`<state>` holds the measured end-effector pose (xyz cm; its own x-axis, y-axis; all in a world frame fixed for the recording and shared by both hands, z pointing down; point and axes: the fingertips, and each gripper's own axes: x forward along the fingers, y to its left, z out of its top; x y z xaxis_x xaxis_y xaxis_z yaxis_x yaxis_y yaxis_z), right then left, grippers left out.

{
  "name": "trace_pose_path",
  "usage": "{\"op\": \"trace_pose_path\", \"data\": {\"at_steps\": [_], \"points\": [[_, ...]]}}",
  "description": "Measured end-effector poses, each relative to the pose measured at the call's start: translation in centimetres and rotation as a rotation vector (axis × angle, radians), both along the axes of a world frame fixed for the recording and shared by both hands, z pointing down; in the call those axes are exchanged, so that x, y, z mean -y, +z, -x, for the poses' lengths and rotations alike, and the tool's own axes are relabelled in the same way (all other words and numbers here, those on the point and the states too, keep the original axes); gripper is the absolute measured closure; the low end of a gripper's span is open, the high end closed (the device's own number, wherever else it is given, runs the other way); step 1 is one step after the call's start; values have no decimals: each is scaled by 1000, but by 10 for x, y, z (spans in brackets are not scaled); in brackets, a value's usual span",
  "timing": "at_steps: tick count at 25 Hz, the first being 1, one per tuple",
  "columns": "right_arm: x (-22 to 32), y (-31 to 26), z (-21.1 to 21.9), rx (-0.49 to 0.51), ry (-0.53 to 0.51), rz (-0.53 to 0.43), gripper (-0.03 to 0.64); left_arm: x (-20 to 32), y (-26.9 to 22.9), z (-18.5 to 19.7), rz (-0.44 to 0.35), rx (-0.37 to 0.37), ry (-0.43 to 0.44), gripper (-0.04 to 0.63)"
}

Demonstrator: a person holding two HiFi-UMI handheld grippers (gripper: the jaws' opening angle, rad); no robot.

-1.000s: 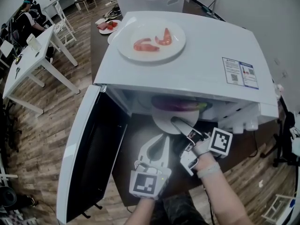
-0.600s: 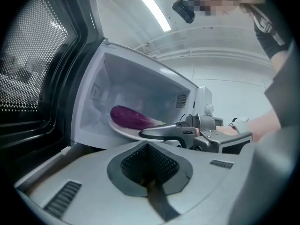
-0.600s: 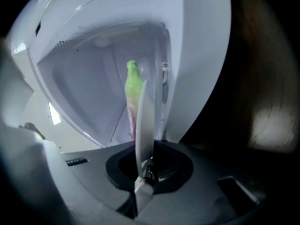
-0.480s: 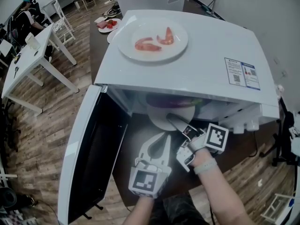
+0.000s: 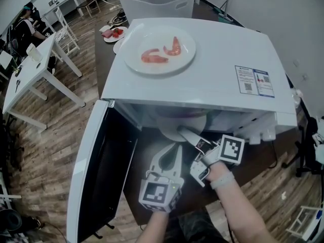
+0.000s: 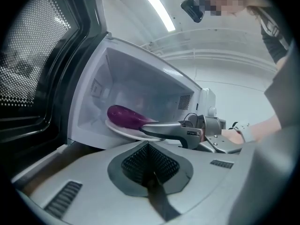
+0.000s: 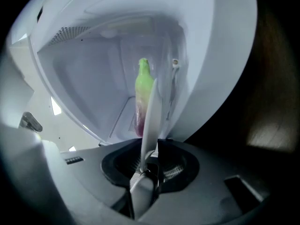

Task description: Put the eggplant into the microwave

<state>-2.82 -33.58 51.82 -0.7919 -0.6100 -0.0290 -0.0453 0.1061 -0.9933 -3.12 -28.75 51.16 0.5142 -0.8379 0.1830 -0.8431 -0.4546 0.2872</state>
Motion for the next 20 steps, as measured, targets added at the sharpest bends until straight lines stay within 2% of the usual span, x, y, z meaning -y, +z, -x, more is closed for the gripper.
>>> {"op": "trace_pose_path", "data": {"at_steps": [7,12,14,18,20], "points": [[-15,-5,-17,-60,6,-43,508,7,6,4,3,9,-16,597],[-44,-3,-23,-161,-4,-102,508,12,4,5,17,0,-21,597],[-53,-1,-26,-297,-2,-181,509,14,4,5,21,-2,-20,597],[-57,-1,-33,-687,16,-410,612,16,4,5,21,1,-19,597],[-56,-5,-34,-836,43,-506,614,16,4,4,21,1,-18,597]]}}
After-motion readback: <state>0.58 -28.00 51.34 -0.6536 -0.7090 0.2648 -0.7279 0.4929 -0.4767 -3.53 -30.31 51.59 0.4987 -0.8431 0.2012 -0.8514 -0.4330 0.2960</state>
